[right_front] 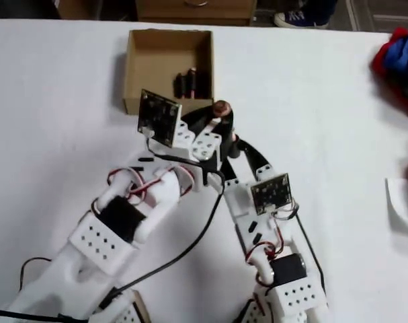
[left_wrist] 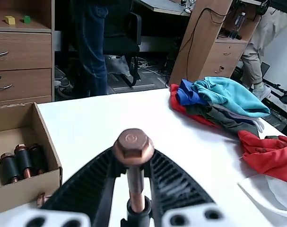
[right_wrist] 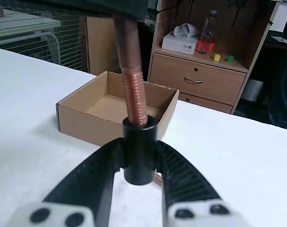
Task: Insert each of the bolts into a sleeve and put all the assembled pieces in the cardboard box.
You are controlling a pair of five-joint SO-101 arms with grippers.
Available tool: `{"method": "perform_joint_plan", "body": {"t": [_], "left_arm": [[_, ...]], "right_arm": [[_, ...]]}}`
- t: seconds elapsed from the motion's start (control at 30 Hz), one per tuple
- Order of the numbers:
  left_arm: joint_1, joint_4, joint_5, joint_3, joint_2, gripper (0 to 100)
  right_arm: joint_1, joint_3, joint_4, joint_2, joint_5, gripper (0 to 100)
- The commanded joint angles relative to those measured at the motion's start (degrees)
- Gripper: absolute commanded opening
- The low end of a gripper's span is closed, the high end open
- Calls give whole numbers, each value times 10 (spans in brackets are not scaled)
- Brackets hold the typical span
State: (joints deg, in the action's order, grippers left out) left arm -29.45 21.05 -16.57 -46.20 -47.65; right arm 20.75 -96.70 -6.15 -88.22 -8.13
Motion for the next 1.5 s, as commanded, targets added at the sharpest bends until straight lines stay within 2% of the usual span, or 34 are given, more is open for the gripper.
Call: {"method": "perform_joint_plan", "body": {"t": [0.0,0.2,0.53,0.77,1.03,1.4,1.47], "left_arm": [[-23,-4,4,11,1,24],[-43,-5,7,-44,1,24],[-41,0,5,-49,1,28],[-41,47,4,-49,1,244],[-2,50,5,-38,-4,186],[73,54,6,0,-5,185],[94,90,8,0,-5,185]], "right_arm": [[-9,-6,0,-10,0,20],[-9,-6,0,-10,0,20],[-9,-6,-2,-10,0,20],[-9,-6,-2,-10,0,20],[-9,-6,-3,-10,0,20],[-14,-6,-8,-4,5,20],[-14,-6,-25,3,18,20]]}}
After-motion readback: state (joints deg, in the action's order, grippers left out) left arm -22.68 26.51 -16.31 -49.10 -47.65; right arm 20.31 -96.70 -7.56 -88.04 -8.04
